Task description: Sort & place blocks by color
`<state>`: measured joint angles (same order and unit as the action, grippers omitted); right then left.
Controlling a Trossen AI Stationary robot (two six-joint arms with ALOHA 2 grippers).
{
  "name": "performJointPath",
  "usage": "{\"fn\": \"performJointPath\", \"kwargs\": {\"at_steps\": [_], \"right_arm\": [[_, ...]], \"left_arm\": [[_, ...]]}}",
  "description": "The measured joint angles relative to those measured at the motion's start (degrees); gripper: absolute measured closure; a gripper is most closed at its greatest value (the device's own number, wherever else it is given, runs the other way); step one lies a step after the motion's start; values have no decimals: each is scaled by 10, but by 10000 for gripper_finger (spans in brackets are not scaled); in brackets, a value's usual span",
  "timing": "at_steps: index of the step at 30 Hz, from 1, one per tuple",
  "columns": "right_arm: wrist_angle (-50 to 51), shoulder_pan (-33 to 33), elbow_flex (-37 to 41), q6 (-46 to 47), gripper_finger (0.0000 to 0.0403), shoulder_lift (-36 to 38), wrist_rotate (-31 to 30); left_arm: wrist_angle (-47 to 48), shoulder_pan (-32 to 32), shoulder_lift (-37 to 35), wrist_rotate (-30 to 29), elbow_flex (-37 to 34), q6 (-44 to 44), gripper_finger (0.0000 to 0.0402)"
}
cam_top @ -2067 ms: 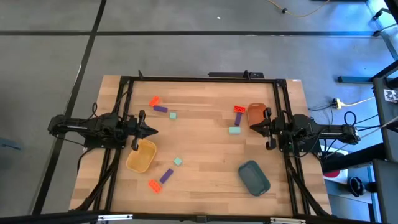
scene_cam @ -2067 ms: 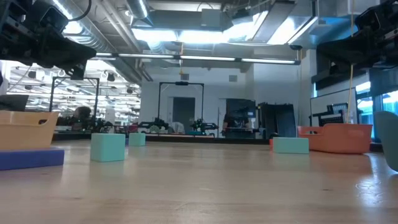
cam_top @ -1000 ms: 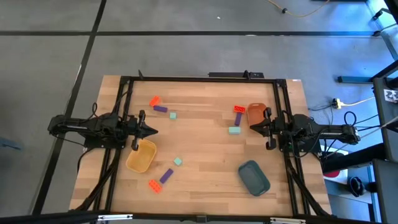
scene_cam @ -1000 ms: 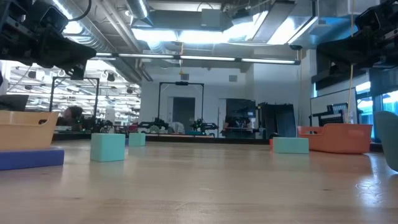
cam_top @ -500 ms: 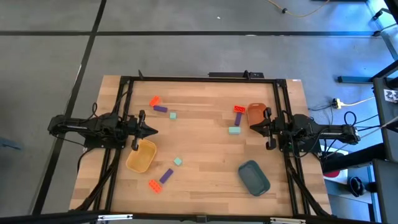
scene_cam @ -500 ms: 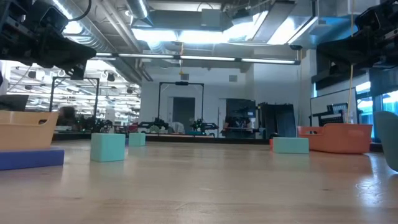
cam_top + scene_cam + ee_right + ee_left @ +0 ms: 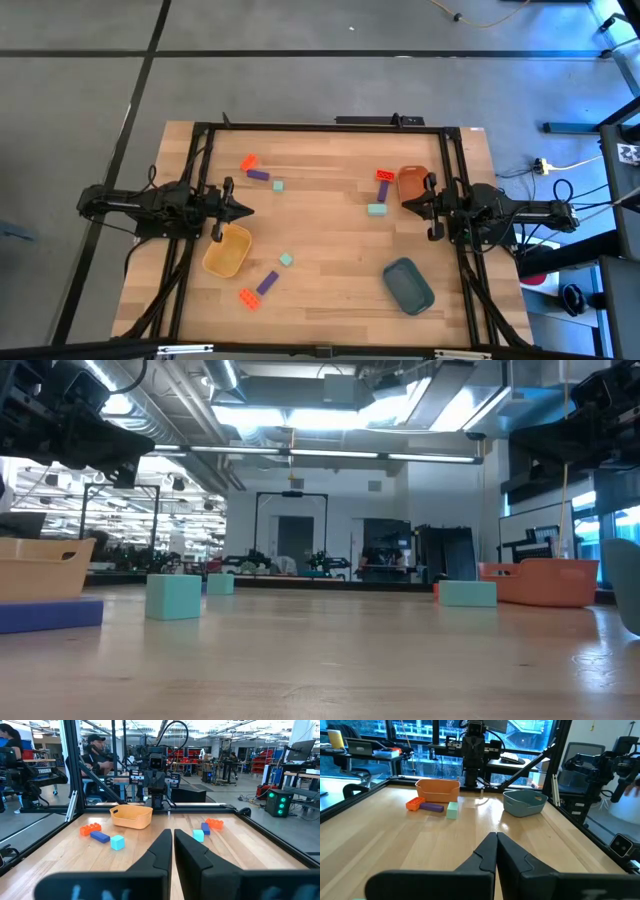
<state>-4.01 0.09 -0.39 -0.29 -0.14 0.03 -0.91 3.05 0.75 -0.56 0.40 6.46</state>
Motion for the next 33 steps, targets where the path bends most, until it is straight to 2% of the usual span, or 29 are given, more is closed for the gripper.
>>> {"fn": "performJointPath", "kwargs": {"at_steps": [8, 10, 12, 13, 18, 20, 23, 26, 30, 33], "right_arm": [[-10, 0, 0, -1, 379, 0, 0], [-66, 0, 0, 61, 380, 0, 1], [-173, 0, 0, 203, 380, 0, -5], [-225, 0, 0, 255, 380, 0, -22], [-454, 0, 0, 320, 380, 0, -183], [-492, 0, 0, 301, 380, 0, -233], [-485, 0, -11, 286, 380, -7, -258], [-467, 0, -44, 286, 380, -42, -240], [-447, 0, -130, 258, 380, -147, -145], [-357, 0, -203, 215, 380, -229, -88]], "left_arm": [[0, 0, 0, 0, 0, 0, 401], [0, 0, 0, 0, 0, 0, 401], [0, 0, 0, 0, 0, 0, 401], [0, 0, 0, 0, 0, 0, 401], [0, 0, 0, 0, 0, 0, 401], [0, 0, 0, 0, 0, 0, 401], [0, 0, 0, 0, 0, 0, 401], [0, 0, 0, 0, 0, 0, 401], [0, 0, 0, 0, 0, 0, 401], [0, 0, 0, 0, 0, 0, 401]]}}
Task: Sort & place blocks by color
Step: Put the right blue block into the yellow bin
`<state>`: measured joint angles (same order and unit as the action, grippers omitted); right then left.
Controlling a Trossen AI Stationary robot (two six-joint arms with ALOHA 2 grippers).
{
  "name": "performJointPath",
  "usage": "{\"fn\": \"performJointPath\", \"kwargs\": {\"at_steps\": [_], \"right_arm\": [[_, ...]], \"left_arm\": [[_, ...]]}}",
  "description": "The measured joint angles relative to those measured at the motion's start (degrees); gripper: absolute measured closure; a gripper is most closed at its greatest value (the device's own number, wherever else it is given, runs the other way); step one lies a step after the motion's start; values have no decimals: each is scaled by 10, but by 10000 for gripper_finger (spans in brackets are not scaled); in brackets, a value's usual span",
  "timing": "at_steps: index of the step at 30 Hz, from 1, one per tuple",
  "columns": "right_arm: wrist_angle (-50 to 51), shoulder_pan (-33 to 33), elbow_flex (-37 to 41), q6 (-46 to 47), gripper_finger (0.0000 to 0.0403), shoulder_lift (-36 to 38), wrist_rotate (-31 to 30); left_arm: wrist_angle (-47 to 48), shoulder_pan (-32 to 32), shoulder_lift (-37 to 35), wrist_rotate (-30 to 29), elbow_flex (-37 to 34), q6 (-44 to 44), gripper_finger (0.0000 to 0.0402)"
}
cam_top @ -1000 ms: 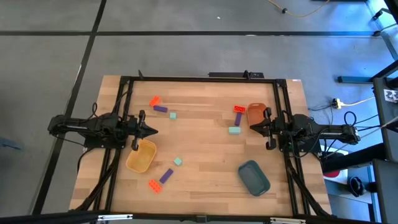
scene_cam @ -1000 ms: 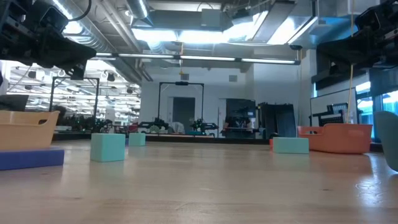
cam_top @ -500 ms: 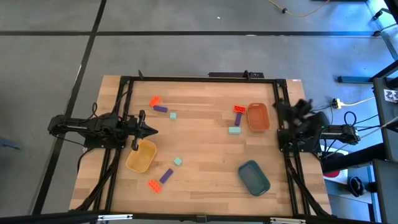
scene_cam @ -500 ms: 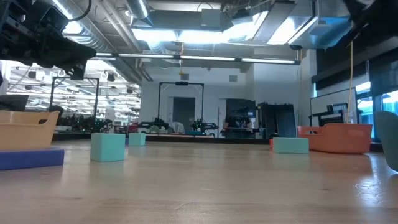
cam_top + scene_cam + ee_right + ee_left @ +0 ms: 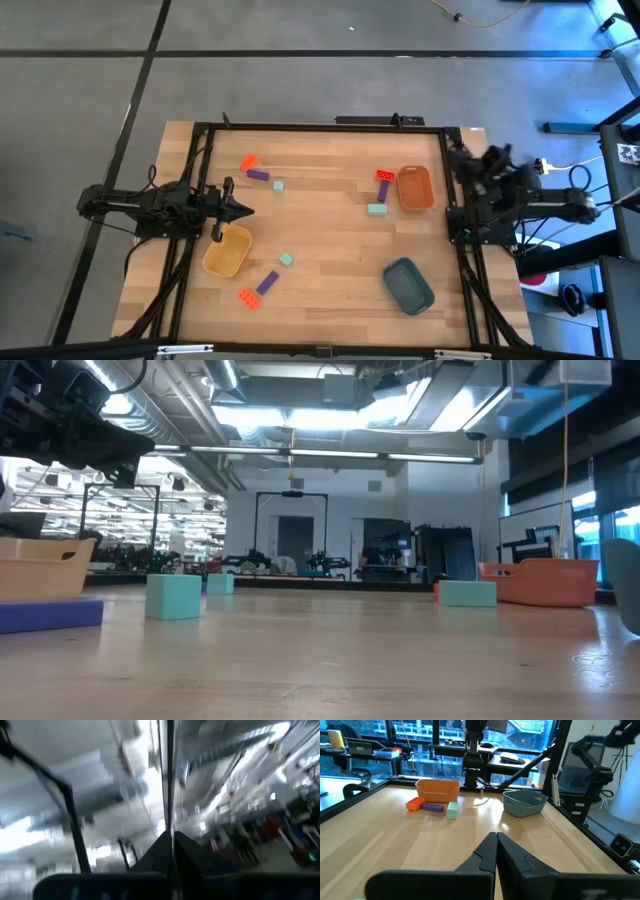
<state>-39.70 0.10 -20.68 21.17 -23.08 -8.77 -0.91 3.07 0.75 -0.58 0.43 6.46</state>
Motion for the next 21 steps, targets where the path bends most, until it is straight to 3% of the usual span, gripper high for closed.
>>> {"fn": "performJointPath", "kwargs": {"at_steps": [2, 6, 11, 17, 21], "right_arm": [[52, 0, -45, -42, 380, -47, 3], [104, 2, -121, -64, 379, -121, -47], [418, 22, -254, -31, 358, -188, -41], [748, 56, -408, -37, 257, -299, 17], [876, 76, -446, -63, 171, -377, 75]], "left_arm": [[0, 0, 0, 0, 0, 0, 401], [0, 0, 0, 0, 0, 0, 401], [0, 0, 0, 0, 0, 0, 401], [0, 0, 0, 0, 0, 0, 401], [0, 0, 0, 0, 0, 0, 401]]}}
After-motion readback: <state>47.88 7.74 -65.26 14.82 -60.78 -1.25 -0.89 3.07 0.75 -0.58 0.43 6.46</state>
